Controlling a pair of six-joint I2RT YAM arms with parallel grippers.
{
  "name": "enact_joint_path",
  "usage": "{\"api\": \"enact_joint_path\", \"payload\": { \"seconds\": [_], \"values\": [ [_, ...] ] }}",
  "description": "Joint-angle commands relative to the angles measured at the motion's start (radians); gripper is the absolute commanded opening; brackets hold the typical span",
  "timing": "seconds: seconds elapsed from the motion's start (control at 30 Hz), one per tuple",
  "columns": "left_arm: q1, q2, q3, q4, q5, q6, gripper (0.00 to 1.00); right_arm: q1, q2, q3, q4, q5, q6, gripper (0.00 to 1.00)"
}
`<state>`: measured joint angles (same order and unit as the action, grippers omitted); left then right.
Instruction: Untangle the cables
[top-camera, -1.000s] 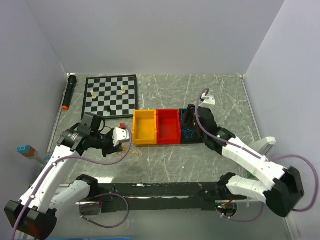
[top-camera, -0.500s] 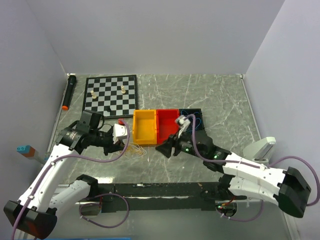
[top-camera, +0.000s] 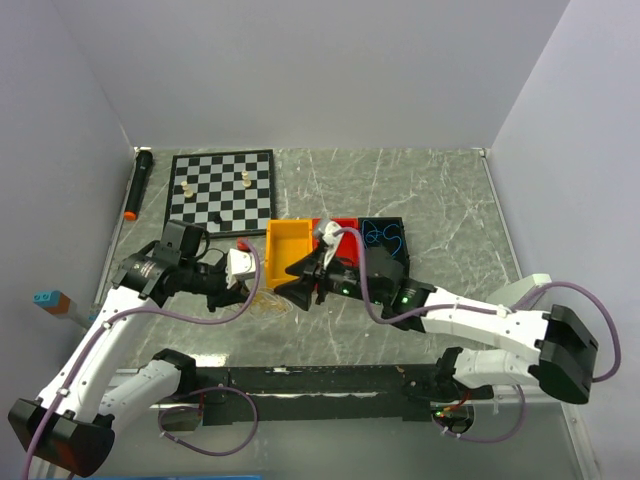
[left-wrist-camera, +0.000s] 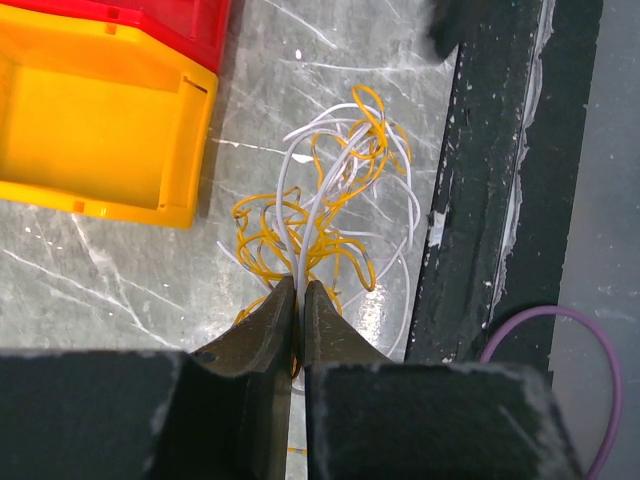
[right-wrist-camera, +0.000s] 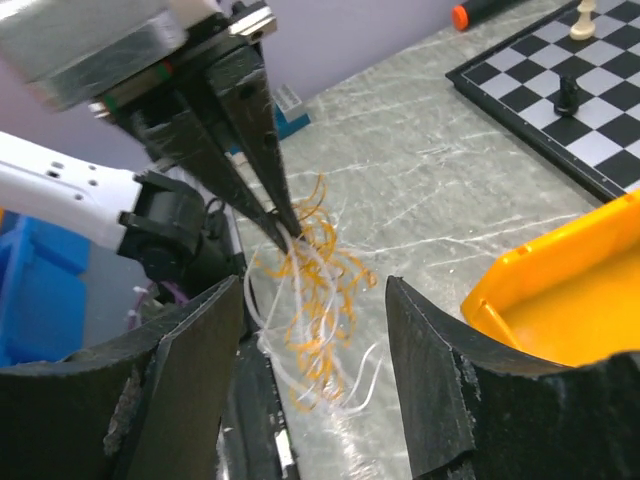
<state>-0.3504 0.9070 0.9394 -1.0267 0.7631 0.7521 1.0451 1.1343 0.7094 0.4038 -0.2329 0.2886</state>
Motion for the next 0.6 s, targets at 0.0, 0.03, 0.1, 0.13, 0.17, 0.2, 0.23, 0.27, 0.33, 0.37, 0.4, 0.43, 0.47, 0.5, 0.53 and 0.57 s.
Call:
{"api": "enact_joint_path", "payload": {
  "seconds": [0.0, 0.03, 0.1, 0.13, 0.17, 0.2, 0.23, 0.27, 0.33, 0.37, 0.4, 0.43, 0.47, 0.5, 0.53, 0.57],
  "values": [
    [0.002, -0.007, 0.030, -0.038, 0.047, 0.055, 0.11, 0.007, 0.088, 0.084, 0.032, -0.054, -0.066, 0.66],
    [0.001, -0.008, 0.030, -0.041, 0.045, 0.056, 0.11, 0.007, 0.108, 0.100, 0.020, -0.063, -0.069, 0.66],
    [0.001, -0.014, 0.024, -0.041, 0.042, 0.062, 0.11, 0.007, 0.146, 0.143, -0.011, -0.092, -0.081, 0.64],
    [0.001, -0.019, 0.019, -0.041, 0.039, 0.064, 0.11, 0.006, 0.160, 0.154, -0.017, -0.114, -0.083, 0.63],
    [0.002, -0.023, 0.018, -0.041, 0.036, 0.066, 0.12, 0.007, 0.169, 0.162, -0.025, -0.127, -0.082, 0.62],
    [0.001, -0.028, 0.013, -0.041, 0.033, 0.067, 0.11, 0.006, 0.179, 0.165, -0.026, -0.141, -0.078, 0.61],
    [0.001, -0.031, 0.012, -0.041, 0.030, 0.070, 0.11, 0.006, 0.188, 0.171, -0.029, -0.154, -0.077, 0.61],
    [0.001, -0.036, 0.009, -0.039, 0.028, 0.072, 0.11, 0.007, 0.200, 0.179, -0.039, -0.158, -0.078, 0.59],
    [0.001, -0.040, 0.003, -0.035, 0.025, 0.073, 0.12, 0.007, 0.217, 0.186, -0.048, -0.155, -0.075, 0.56],
    [0.001, -0.042, 0.004, -0.032, 0.024, 0.073, 0.12, 0.007, 0.223, 0.188, -0.049, -0.160, -0.074, 0.53],
    [0.001, -0.042, 0.002, -0.030, 0.024, 0.073, 0.12, 0.006, 0.229, 0.193, -0.052, -0.160, -0.074, 0.52],
    [0.001, -0.040, 0.004, -0.032, 0.025, 0.072, 0.12, 0.006, 0.237, 0.196, -0.057, -0.161, -0.074, 0.49],
    [0.001, -0.037, 0.007, -0.035, 0.027, 0.073, 0.12, 0.006, 0.243, 0.200, -0.066, -0.160, -0.074, 0.46],
    [0.001, -0.036, 0.007, -0.035, 0.027, 0.072, 0.12, 0.006, 0.249, 0.205, -0.074, -0.160, -0.072, 0.44],
    [0.001, -0.034, 0.012, -0.036, 0.025, 0.072, 0.12, 0.006, 0.254, 0.208, -0.083, -0.160, -0.071, 0.42],
    [0.001, -0.034, 0.012, -0.035, 0.024, 0.073, 0.12, 0.006, 0.257, 0.214, -0.089, -0.161, -0.074, 0.38]
  ]
}}
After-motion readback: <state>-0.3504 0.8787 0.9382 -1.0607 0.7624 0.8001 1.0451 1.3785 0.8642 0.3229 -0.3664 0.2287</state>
